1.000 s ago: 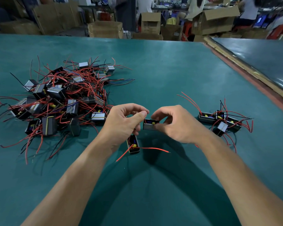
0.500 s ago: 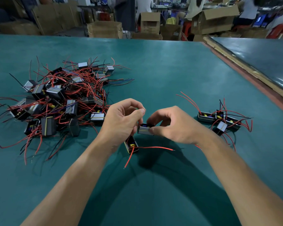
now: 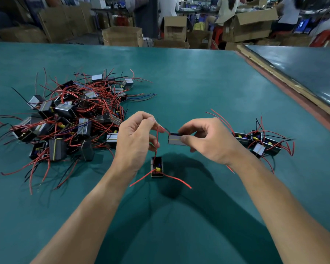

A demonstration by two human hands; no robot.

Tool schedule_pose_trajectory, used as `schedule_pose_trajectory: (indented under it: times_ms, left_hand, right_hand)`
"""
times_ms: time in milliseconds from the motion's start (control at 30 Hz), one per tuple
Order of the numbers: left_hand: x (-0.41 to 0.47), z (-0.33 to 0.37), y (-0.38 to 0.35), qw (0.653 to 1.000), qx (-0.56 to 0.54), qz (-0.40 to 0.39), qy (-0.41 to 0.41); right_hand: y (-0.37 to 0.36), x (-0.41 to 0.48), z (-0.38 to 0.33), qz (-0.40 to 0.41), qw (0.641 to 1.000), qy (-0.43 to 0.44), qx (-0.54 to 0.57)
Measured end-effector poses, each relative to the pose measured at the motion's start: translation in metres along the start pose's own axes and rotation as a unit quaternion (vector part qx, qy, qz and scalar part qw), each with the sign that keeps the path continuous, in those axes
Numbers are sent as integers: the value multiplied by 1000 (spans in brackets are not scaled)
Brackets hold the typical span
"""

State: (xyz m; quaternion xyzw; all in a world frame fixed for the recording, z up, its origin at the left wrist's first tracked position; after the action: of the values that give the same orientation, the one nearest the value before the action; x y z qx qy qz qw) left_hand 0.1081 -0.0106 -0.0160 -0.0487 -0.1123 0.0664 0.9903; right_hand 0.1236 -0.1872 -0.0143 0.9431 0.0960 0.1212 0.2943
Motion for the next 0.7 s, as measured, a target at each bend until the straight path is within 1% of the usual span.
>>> schedule_pose_trajectory:
  times_ms: [100,167,267,333,433,533,600,700]
  left_hand:
    - [4,0,15,999,11,53,-4]
    - [6,-4,22,997,16,76,12]
    - [6,-11,20,996,37,71,36]
    - [5,-14,17,995,59,62,42]
    - [5,-18,18,993,78,65,58]
    - [6,-25,26,990,41,84,104]
    - [8,-31,31,984,-3,99,145]
    - [9,-36,39,973,-58,133,181]
  right_hand:
    - [28,2,5,111,993,-18,16]
    - [56,-1,16,215,975,-52,14]
    - [103,-16,31,363,921,-115,-76]
    - [124,-27,41,418,888,-154,-112]
    - [138,-32,54,428,869,-199,-145]
    - [137,-30,51,417,872,-183,-181]
    - [130,-25,48,402,888,-161,-154]
    - [108,-13,44,342,924,-128,-111]
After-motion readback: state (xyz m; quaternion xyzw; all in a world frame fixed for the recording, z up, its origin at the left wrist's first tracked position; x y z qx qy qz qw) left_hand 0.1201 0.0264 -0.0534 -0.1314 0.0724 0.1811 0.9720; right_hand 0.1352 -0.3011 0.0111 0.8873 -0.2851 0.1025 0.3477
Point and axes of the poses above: each hand's wrist, its own x-axis towards the middle knuckle, its own y-axis out of the back of the hand, z = x × y, the point moved 9 cm from there along x, towards the middle knuckle, and after that the axes turned 4 degrees about -x, right-handed, at the moved point
